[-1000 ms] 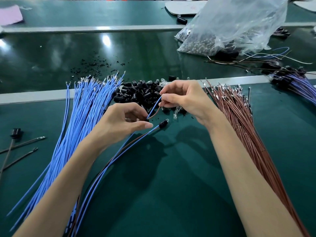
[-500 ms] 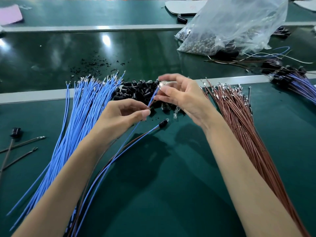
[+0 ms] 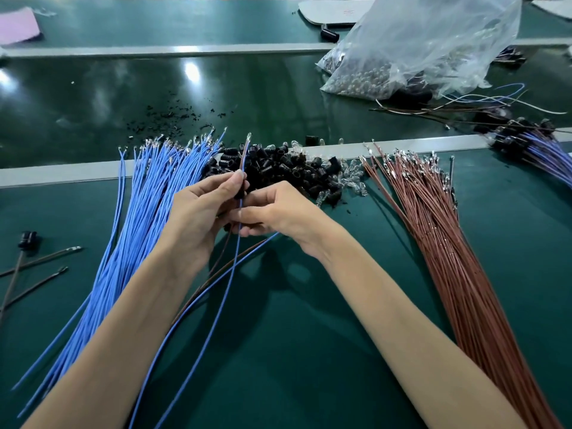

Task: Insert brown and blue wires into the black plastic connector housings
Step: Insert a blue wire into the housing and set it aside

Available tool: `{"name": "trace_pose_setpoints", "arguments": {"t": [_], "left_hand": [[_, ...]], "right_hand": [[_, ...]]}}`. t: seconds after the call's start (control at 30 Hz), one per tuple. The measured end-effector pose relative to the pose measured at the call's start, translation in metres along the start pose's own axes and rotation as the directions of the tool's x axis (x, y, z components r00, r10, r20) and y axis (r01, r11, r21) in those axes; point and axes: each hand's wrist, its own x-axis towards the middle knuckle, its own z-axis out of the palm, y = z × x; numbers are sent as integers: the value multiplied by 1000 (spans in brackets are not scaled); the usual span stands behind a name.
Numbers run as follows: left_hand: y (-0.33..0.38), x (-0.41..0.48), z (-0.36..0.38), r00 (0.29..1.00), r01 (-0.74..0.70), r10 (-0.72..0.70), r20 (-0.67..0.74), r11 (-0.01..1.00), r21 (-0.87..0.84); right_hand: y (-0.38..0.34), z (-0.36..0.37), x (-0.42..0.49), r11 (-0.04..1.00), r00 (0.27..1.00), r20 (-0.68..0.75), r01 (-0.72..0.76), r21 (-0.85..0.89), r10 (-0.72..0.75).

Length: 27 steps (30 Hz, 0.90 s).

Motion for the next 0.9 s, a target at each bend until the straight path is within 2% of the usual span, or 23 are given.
{"name": "trace_pose_setpoints", "arguments": {"t": [0.17,0.3,0.5,0.57,0.6,0.67,0.77,0.8,0.83,0.9], "left_hand": [[1,7,-7,995,0,-7,-99,998,-70],[8,11,-17,994,9,-20,-104,994,-106],[15,12,-16,986,93,-122,-109,967,-238],[18,13,-18,981,127,-161,-105,953,-274],[18,14,-19,979,141,-175,-103,951,-273],[15,13,-17,975,190,-211,-65,952,-240],[4,10,-5,974,225,-227,4,965,-136],[0,9,0,976,217,-218,3,973,-81],[-4,8,5,978,208,-208,-1,978,-26],[-10,5,11,982,189,-191,12,978,84]], "right_hand": [[0,1,-3,984,993,92,-62,-166,78],[0,4,-3,956,984,135,-72,-283,114],[-5,-3,-5,950,984,138,-64,-305,111],[-9,-10,-8,929,986,126,-55,-365,107],[-12,-17,-8,901,991,90,-50,-430,98],[-14,-37,-9,805,996,-89,-69,-589,19],[-13,-67,-11,540,913,-392,-278,-794,-108],[-12,-72,-12,463,891,-443,-355,-812,-94],[-11,-74,-13,429,883,-466,-398,-811,-62],[-10,-72,-12,428,888,-459,-411,-805,-10]]}}
